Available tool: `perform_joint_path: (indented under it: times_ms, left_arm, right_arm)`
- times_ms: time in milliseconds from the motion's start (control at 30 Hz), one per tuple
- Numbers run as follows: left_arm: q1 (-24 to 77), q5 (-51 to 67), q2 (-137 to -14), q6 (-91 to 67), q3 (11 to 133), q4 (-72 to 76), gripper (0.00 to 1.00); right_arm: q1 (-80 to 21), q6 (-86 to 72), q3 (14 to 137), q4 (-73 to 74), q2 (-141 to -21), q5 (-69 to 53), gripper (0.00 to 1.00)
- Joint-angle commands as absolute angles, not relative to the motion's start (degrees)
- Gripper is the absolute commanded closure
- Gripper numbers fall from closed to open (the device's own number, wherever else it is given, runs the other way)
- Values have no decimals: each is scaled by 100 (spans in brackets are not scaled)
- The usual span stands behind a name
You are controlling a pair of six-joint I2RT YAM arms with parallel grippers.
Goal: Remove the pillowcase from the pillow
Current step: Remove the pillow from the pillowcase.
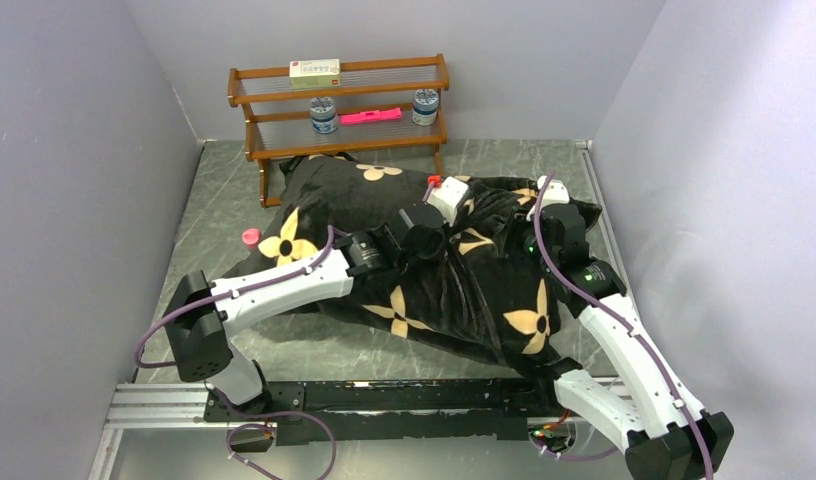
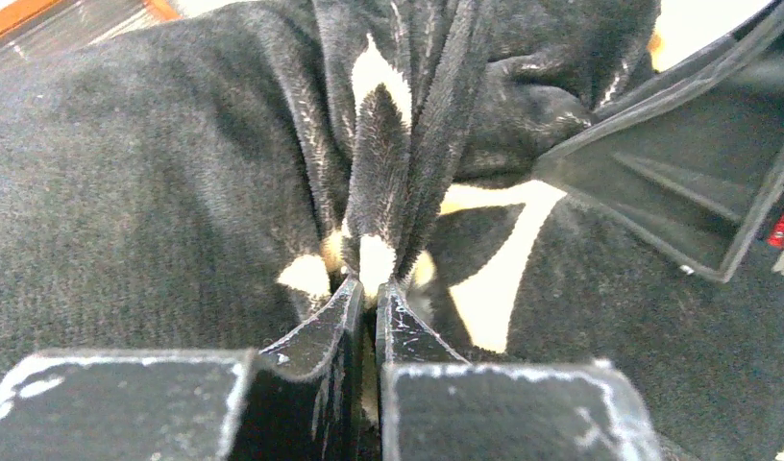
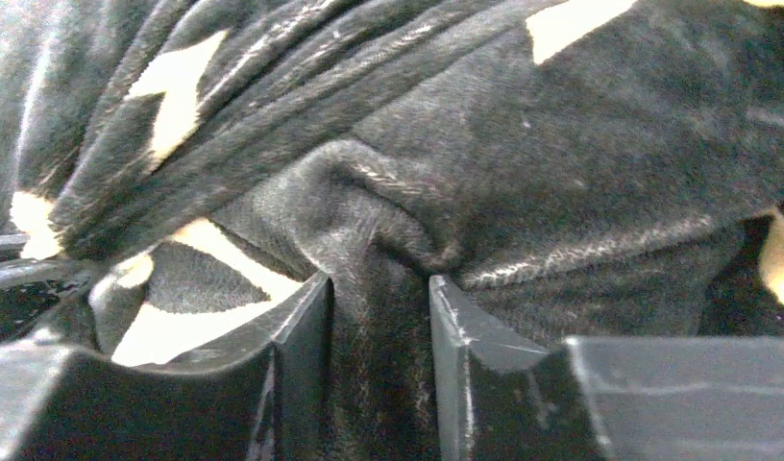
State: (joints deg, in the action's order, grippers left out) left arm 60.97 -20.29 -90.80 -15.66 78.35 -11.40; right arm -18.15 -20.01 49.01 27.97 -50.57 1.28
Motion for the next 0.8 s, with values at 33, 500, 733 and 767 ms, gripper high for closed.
perform_joint_path:
  times_ms: [33,500,733,767]
  left_arm:
    - [5771,-2271,-8606,-1645,7507,-1337,95]
    - [5477,-2132,-8413,-1765,7122,-1205,95]
    - [5476,-1855,-8493,-1867,7065,-1134,95]
    - [5476,-1838,-8517,-1870,7082,-1142,95]
  right_arm:
    - [-1835,-2135,4926,3619,-4932,873,74]
    - [-1791,-3152,5111,4268,-4581,2593,100]
    - [-1785,-2673,5241,4115,-4501,2273,83]
    - [-1784,-2464,5291,3984,-4476,2021,77]
